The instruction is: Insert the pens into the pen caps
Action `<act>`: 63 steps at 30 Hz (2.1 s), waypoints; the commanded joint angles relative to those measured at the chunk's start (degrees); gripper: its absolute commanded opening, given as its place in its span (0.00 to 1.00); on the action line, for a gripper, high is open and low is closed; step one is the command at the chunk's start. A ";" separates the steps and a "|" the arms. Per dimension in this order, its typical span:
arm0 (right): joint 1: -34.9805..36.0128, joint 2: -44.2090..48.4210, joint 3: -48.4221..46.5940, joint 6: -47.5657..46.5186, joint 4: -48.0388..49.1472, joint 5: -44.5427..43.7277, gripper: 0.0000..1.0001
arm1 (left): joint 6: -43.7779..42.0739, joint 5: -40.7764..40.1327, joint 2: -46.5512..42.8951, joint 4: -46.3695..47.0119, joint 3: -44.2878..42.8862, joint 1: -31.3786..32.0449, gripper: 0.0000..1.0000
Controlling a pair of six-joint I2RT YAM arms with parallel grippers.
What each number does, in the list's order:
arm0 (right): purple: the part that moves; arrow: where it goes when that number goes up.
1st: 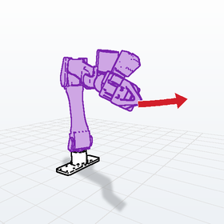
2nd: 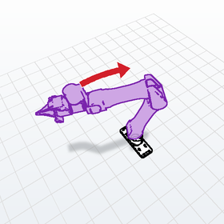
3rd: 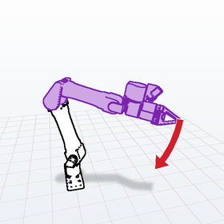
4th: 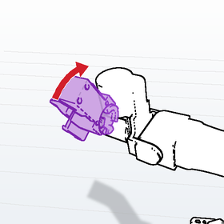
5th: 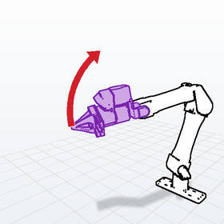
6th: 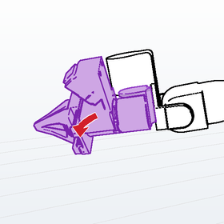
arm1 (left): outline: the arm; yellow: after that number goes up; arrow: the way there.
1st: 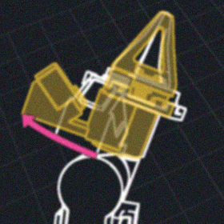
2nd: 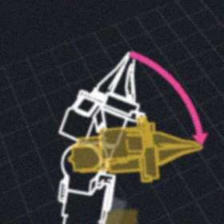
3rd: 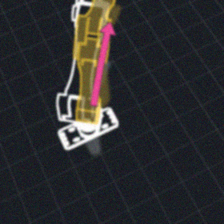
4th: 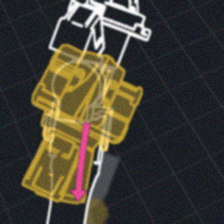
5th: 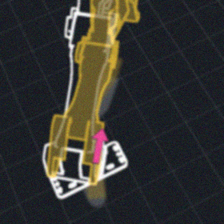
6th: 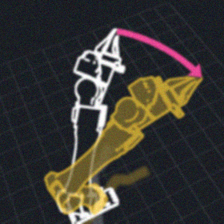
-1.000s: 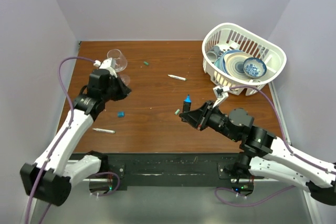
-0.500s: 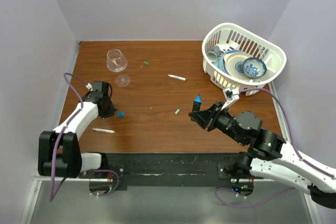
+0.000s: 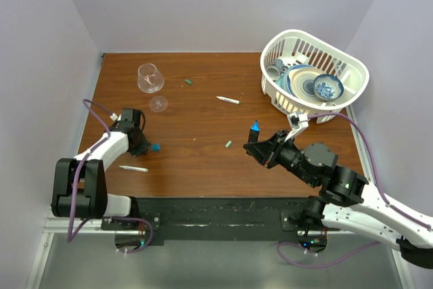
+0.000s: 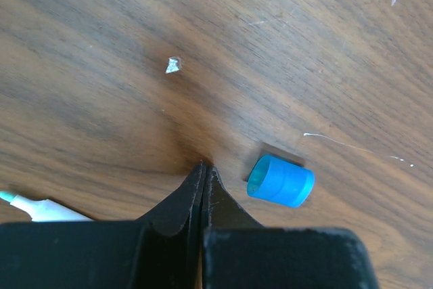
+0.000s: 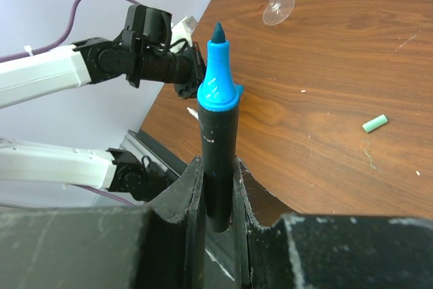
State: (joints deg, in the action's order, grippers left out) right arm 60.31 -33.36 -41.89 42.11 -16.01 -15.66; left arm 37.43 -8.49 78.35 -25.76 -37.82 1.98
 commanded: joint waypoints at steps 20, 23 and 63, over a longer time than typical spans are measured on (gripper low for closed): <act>-0.02 1.81 -1.35 -1.06 1.68 -1.83 0.00 | 3.52 11.56 -1.44 6.95 7.76 0.74 0.00; -0.02 1.81 -1.35 -0.98 1.42 -1.65 0.00 | 5.28 15.34 -4.51 7.82 9.87 2.76 0.00; -0.11 3.48 -3.29 -2.56 -4.91 -7.72 0.00 | -25.21 10.78 11.56 -1.66 -11.48 9.89 0.55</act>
State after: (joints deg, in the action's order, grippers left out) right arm 60.31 -29.61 -43.18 40.03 -22.00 -21.82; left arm 14.00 1.37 87.88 -28.18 -47.40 11.33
